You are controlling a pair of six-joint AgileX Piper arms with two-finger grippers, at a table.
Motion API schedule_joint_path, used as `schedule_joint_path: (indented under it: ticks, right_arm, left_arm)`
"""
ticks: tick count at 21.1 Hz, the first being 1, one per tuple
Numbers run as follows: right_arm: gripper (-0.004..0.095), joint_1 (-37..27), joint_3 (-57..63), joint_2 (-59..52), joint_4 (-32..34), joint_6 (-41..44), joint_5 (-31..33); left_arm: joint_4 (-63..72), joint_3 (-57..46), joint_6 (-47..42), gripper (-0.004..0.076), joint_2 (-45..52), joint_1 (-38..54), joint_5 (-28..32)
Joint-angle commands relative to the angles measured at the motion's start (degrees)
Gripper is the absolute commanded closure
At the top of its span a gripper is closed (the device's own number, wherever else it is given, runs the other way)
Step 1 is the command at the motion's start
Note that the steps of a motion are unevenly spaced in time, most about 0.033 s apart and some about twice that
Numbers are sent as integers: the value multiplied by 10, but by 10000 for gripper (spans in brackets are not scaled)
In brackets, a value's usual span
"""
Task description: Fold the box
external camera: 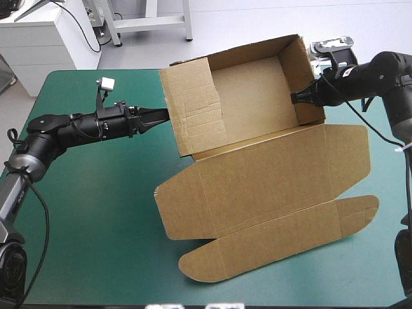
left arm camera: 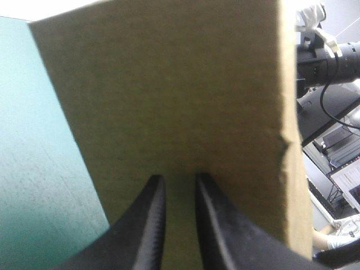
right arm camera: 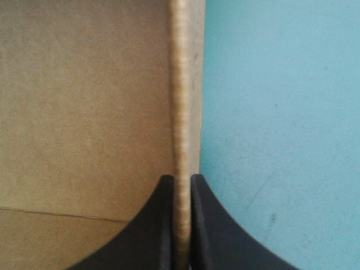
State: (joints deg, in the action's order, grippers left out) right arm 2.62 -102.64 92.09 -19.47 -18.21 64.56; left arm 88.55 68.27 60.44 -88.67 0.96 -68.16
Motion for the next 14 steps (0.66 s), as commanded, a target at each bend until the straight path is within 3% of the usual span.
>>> schedule_joint_path:
  ticks: [1,6,14]
  right_arm:
    - [923,8,-14,-29,-7,17,-50]
    - [923,8,-14,-26,-10,24,-55]
    - [923,8,-14,-23,-23,24,-65]
  left_arm:
    - [48,20,8,470,22,-2,-61]
    - [52,24,8,290,22,-3,-61]
    - [54,30,11,265,24,-32,-61]
